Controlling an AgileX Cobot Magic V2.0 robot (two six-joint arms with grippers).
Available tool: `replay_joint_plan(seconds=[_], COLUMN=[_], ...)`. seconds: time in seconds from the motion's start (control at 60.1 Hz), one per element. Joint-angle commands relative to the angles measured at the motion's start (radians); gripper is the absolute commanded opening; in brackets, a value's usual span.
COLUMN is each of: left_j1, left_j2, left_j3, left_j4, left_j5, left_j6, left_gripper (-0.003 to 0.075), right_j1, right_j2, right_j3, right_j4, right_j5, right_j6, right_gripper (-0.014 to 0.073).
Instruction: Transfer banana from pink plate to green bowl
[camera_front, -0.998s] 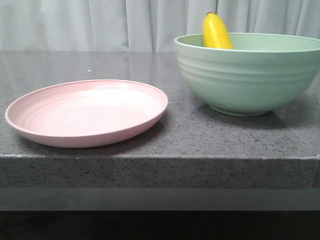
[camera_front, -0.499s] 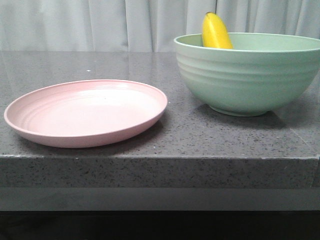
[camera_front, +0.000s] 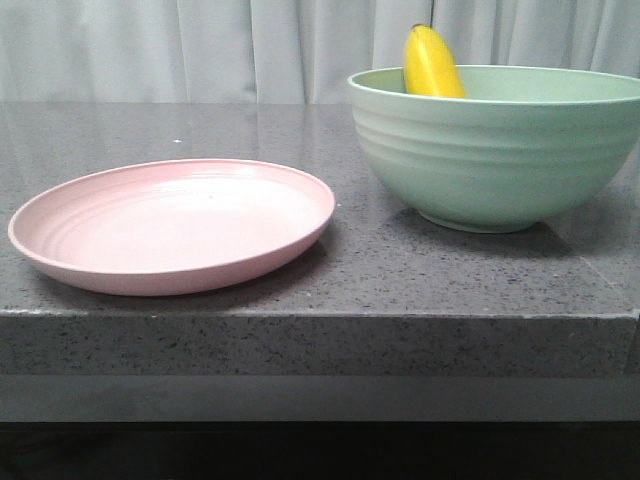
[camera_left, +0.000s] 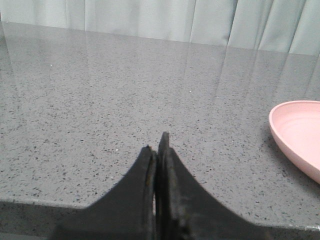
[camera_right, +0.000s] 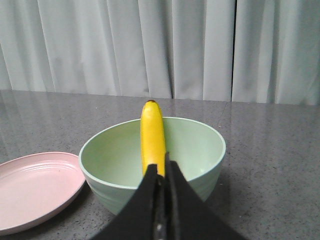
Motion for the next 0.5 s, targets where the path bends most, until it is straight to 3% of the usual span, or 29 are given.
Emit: replay_joint_plan(seconds=[0.0, 0.1, 0.183, 0.299, 0.482], left_j1=[0.002, 0.002, 0.002, 0.002, 0.002], left_j2=[-0.019, -0.019, -0.019, -0.019, -0.019], left_j3=[0.005, 0.005, 0.005, 0.005, 0.005], left_j4=[-0.007, -0.007, -0.007, -0.007, -0.007], left_j5=[-0.089, -0.089, -0.089, -0.089, -0.089], left_j6=[-0.002, -0.002, -0.002, -0.002, -0.002], left_gripper=[-0.002, -0.002, -0.002, -0.002, -0.002], right_j1=[0.001, 0.001, 0.001, 0.001, 0.0], right_j2=[0.01, 0.01, 0.01, 0.01, 0.01], right_j3=[-0.027, -0.017, -0.002, 0.035, 0.124], right_j4=[0.016, 0.004, -0.096, -0.373, -0.648], right_j5=[-0.058, -0.078, -0.091, -0.142, -0.264], right_j6=[-0.006, 0.002, 0.073, 0.351, 0.65], right_gripper=[-0.0058, -0.0058, -0.0058, -0.0058, -0.0058])
